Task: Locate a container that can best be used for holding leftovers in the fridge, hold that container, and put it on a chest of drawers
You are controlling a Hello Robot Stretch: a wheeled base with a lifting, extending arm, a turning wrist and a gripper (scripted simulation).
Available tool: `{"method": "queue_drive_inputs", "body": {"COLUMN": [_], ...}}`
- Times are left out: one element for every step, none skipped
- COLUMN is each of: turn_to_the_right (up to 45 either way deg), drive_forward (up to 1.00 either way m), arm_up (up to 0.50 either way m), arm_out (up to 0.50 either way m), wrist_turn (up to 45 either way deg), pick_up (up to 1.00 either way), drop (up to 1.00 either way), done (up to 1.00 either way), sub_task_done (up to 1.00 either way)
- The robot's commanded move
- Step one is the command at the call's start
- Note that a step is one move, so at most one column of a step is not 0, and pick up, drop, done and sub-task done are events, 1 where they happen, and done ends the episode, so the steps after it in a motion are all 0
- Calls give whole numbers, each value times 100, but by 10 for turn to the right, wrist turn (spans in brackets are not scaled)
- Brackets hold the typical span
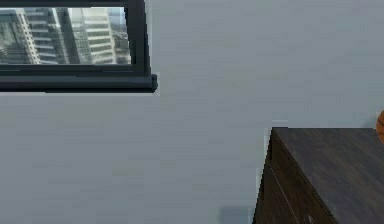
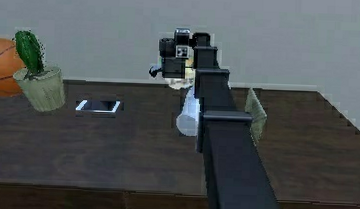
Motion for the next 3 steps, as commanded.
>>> {"method": "queue_drive_inputs", "body": {"turn_to_the_right": [0,0,0], "drive_forward": [0,0,0], "arm_up": [0,0,0], "arm_out": [0,-10,0], "wrist_turn": [0,0,0], "pick_up": [0,0,0], "drop": [100,0,0], "done": [0,0,100], "sub_task_done": [0,0,0]}}
